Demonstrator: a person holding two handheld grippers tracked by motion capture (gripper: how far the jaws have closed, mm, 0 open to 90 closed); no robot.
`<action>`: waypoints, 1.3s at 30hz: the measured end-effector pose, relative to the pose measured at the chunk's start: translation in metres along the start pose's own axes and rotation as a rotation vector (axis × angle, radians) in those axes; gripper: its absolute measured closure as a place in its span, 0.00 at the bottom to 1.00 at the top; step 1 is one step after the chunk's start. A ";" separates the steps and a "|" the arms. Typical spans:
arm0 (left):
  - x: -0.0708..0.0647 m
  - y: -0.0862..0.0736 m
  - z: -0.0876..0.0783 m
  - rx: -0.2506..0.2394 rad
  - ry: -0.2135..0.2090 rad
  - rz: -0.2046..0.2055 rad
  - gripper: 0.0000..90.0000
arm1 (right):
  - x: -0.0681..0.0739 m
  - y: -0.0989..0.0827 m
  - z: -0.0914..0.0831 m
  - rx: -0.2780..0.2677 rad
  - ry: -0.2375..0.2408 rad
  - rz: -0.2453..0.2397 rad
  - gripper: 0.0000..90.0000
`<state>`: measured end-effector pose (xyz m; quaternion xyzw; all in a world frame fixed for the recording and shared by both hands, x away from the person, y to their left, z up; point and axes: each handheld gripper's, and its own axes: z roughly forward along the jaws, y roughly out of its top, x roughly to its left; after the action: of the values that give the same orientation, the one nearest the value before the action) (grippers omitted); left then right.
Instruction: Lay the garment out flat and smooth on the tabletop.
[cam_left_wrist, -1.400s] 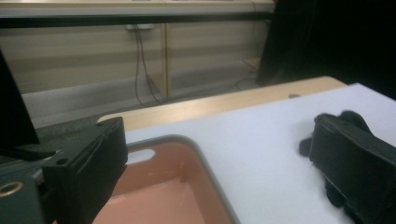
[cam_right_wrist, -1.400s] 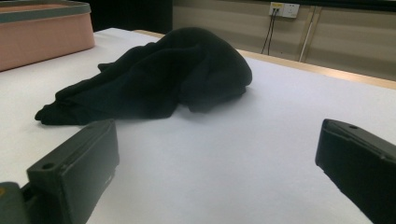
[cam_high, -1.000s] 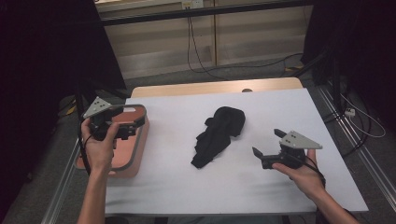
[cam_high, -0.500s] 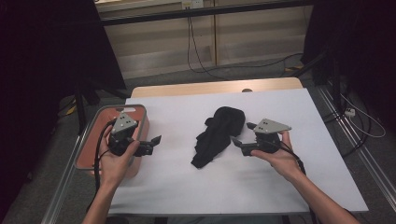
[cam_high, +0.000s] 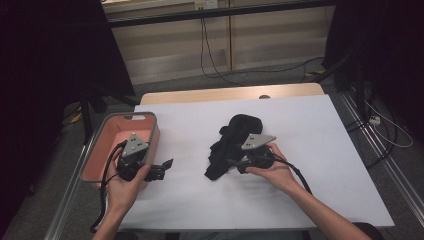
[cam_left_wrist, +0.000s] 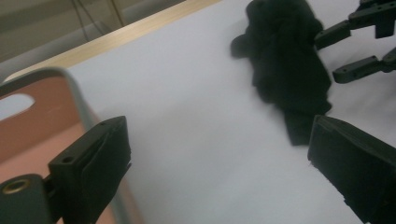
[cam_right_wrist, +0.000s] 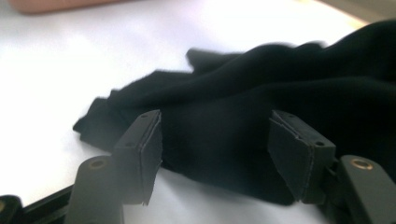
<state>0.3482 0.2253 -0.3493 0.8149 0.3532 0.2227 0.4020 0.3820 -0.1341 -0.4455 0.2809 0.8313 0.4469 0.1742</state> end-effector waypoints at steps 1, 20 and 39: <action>0.001 -0.003 -0.001 -0.007 -0.011 -0.011 0.06 | 0.002 0.000 0.004 0.014 0.003 -0.010 0.41; -0.026 -0.028 0.015 -0.031 -0.129 0.015 0.06 | 0.010 0.017 -0.015 -0.084 0.052 -0.045 0.97; -0.070 0.018 0.101 -0.025 -0.215 0.171 0.13 | 0.003 0.088 -0.056 -0.290 0.002 -0.077 0.97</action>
<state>0.3750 0.1146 -0.3987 0.8561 0.2347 0.1720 0.4270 0.3773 -0.1290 -0.3412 0.2203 0.7684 0.5553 0.2293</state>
